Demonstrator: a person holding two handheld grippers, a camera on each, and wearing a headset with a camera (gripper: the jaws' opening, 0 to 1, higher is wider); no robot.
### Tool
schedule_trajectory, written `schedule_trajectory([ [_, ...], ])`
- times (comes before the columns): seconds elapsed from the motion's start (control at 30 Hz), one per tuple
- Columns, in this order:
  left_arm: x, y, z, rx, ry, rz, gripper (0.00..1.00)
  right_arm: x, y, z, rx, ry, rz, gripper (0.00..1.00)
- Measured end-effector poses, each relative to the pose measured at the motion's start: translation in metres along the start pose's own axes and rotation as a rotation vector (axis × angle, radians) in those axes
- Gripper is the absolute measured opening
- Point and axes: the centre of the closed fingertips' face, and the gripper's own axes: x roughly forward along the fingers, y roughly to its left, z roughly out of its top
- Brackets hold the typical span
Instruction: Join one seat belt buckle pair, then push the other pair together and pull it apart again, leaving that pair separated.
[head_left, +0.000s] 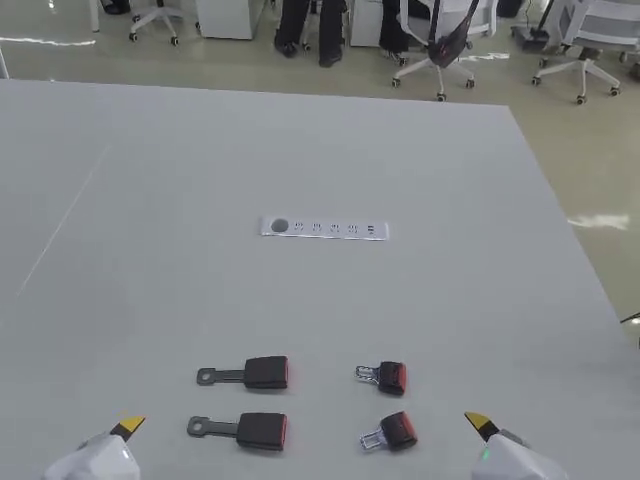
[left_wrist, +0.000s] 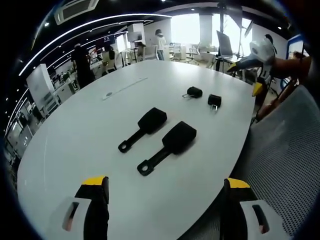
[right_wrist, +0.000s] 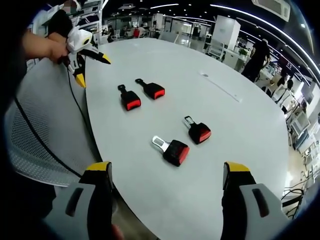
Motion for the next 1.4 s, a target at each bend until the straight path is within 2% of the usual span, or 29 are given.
schedule_trajectory([
  [0.1, 0.0, 0.001, 0.0, -0.004, -0.005, 0.006, 0.97, 0.007, -0.001, -0.008, -0.002, 0.002, 0.005, 0.91],
  [0.3, 0.001, -0.002, -0.002, -0.003, 0.007, -0.01, 0.94, 0.013, 0.003, -0.012, 0.0, 0.002, 0.02, 0.89],
  [0.47, 0.001, -0.004, -0.002, -0.003, 0.014, -0.017, 0.94, 0.012, 0.003, -0.01, 0.005, 0.001, 0.028, 0.9],
  [0.7, 0.005, -0.005, -0.009, -0.003, 0.029, -0.032, 0.95, 0.015, 0.002, -0.01, 0.004, 0.005, 0.029, 0.9],
  [1.17, 0.004, -0.007, -0.005, 0.004, 0.02, -0.03, 0.95, 0.024, 0.004, -0.013, -0.007, 0.007, 0.036, 0.87],
  [1.23, 0.004, -0.008, -0.002, 0.007, 0.015, -0.033, 0.94, 0.024, 0.007, -0.014, -0.006, 0.015, 0.045, 0.85],
  [1.27, 0.003, -0.01, 0.001, 0.027, 0.009, -0.035, 0.93, 0.025, 0.008, -0.016, -0.008, 0.021, 0.053, 0.83],
  [1.4, 0.002, -0.011, 0.005, 0.038, 0.006, -0.04, 0.92, 0.027, 0.006, -0.019, -0.032, 0.033, 0.051, 0.84],
])
